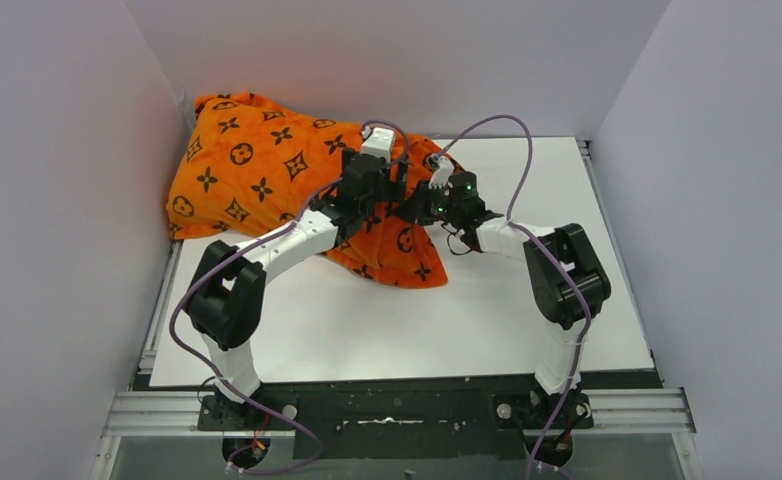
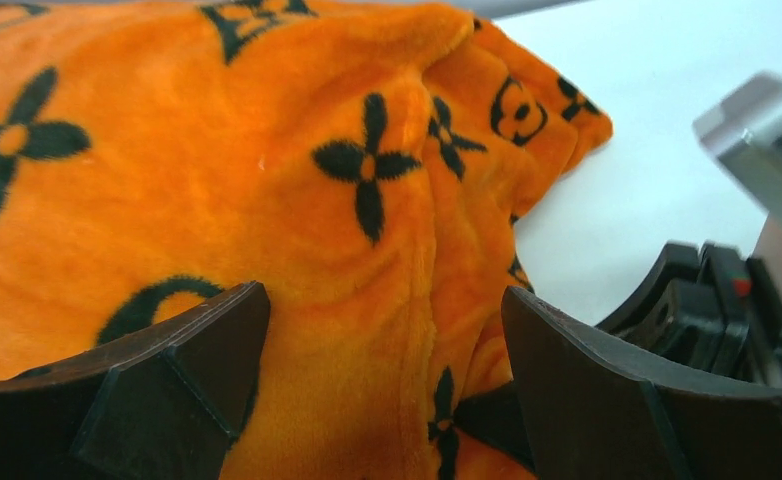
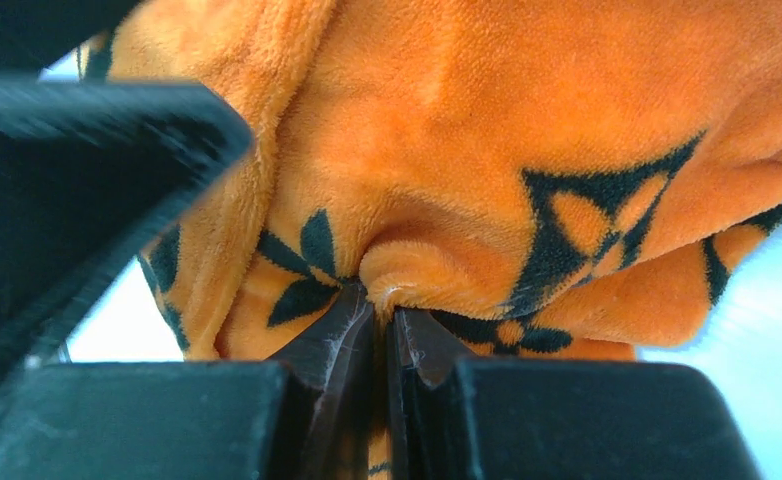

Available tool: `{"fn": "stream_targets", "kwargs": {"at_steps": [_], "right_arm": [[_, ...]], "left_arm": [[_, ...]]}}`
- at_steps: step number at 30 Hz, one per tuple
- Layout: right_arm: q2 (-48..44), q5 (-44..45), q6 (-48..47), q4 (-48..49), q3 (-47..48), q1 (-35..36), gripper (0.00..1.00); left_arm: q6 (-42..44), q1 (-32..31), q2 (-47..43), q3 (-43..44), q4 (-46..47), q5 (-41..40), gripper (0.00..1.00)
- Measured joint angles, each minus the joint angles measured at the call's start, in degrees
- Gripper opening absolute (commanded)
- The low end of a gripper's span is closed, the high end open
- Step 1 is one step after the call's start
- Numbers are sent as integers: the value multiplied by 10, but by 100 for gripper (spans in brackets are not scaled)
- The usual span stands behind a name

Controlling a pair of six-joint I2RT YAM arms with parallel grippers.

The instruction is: Remove the pillowcase from the pillow

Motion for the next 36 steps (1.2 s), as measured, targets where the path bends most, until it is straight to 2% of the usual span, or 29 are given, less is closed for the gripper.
{"fn": "stream_targets", "kwargs": {"at_steps": [8,17,21,24,27,32,36], "right_arm": [[-20,3,-10,-13,-13,2,0],[-51,11,-14,-15,-38,3,0],[-77,19,-14,-11,-56,4,0],[-104,19,-12,-10,-73,2,0],[-134,19,-9,-4,-90,-5,0],[-152,23,-9,2,-110,-19,0],[-152,25,-7,3,-133,-22,0]], "left_arm": [[29,0,10,-15,-15,39,87],[44,10,16,-15,-54,-35,86],[43,36,4,-27,-64,-33,86],[33,58,-31,-50,-71,0,86],[14,106,-76,-70,-81,47,86],[2,187,-117,-76,-97,60,86],[0,190,-117,-76,-118,68,86]]}}
